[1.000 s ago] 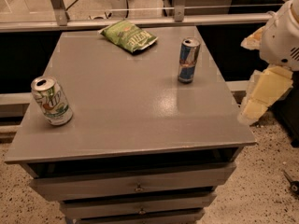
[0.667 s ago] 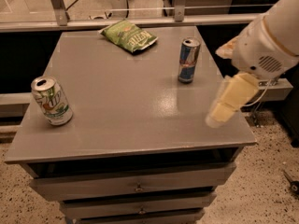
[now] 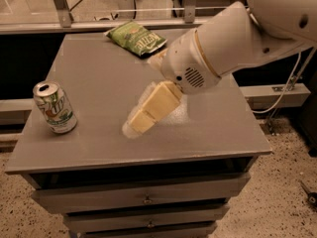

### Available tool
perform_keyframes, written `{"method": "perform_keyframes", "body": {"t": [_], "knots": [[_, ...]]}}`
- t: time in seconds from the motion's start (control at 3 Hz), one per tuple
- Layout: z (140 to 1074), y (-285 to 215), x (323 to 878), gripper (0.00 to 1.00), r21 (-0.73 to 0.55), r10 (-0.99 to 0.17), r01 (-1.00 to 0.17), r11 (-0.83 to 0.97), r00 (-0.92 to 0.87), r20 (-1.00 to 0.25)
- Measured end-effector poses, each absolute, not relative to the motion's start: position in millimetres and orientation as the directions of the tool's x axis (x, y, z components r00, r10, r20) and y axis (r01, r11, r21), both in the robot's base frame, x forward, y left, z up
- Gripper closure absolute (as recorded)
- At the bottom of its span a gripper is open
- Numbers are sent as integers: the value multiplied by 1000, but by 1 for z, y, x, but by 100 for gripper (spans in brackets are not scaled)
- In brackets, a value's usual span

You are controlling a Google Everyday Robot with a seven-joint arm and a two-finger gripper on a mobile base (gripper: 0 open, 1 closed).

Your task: Pick 7up can

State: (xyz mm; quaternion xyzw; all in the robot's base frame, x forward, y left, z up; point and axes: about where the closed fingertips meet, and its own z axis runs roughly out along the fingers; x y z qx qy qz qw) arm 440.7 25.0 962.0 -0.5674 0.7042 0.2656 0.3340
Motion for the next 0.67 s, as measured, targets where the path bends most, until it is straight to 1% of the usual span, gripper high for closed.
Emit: {"method": "perform_keyframes", "body": {"t": [0.33,0.67], "knots": [[962,23,440,0,-8,-627,-977,215,-132,-768],[955,39,444,0,-16,-593,-976,217,-119,-796]]}}
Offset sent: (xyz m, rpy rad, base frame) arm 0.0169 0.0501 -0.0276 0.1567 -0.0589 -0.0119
